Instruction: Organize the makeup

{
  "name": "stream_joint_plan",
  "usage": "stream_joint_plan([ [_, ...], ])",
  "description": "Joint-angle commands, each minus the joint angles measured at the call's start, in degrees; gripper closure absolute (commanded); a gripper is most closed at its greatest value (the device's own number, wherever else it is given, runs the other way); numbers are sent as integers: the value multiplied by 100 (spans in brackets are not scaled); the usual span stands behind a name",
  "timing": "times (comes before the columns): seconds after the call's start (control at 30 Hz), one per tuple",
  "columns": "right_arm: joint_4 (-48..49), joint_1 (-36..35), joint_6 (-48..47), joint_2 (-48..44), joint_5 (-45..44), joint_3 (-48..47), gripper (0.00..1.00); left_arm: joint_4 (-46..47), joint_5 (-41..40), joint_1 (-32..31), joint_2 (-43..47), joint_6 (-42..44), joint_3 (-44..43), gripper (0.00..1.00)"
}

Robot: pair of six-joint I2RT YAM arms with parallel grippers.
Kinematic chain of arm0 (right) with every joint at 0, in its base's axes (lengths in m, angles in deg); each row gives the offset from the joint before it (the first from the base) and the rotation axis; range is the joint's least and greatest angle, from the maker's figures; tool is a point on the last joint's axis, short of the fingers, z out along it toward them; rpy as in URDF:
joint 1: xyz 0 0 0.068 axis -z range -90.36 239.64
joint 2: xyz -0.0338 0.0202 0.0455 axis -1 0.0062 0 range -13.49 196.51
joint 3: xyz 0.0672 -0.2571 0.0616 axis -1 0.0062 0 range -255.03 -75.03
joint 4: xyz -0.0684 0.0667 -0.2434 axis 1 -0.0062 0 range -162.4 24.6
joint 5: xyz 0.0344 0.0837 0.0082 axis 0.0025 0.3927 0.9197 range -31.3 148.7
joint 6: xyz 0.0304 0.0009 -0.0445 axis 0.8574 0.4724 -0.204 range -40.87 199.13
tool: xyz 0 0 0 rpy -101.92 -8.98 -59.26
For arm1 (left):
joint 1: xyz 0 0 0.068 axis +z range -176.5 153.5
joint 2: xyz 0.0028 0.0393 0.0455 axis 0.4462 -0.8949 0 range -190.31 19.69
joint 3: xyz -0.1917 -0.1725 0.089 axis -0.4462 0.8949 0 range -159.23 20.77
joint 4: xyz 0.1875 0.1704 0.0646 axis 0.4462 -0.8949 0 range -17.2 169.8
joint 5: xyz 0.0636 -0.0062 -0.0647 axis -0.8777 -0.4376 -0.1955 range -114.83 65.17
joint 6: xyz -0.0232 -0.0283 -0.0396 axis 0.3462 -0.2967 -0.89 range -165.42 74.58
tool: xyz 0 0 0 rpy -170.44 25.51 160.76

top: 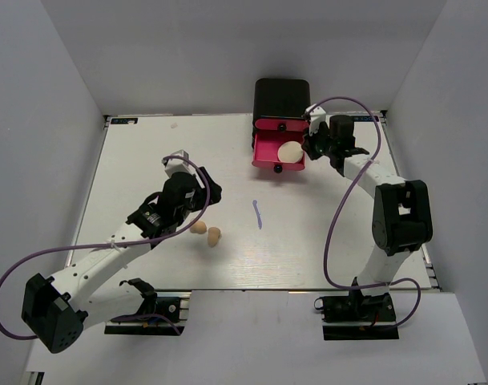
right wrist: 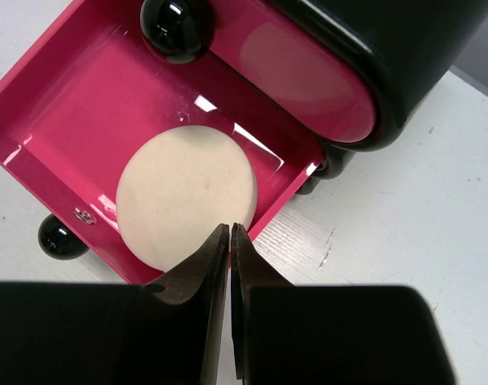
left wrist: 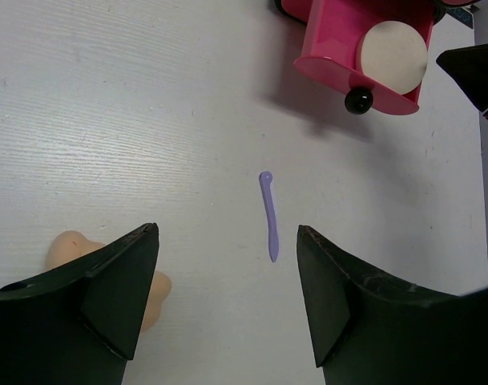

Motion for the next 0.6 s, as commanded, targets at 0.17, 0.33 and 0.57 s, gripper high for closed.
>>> stream_joint_plan([
  [0.17,-64,17,25,66,16,8,90,-57,-1,14,207,-70,77,20],
  [0.33,-178,8,25,145,78,-45,90,-48,26,14,172,-70,69,21],
  [0.57,-222,-9,87,312,122,-185,90,-48,17,14,171,-70,69,20],
])
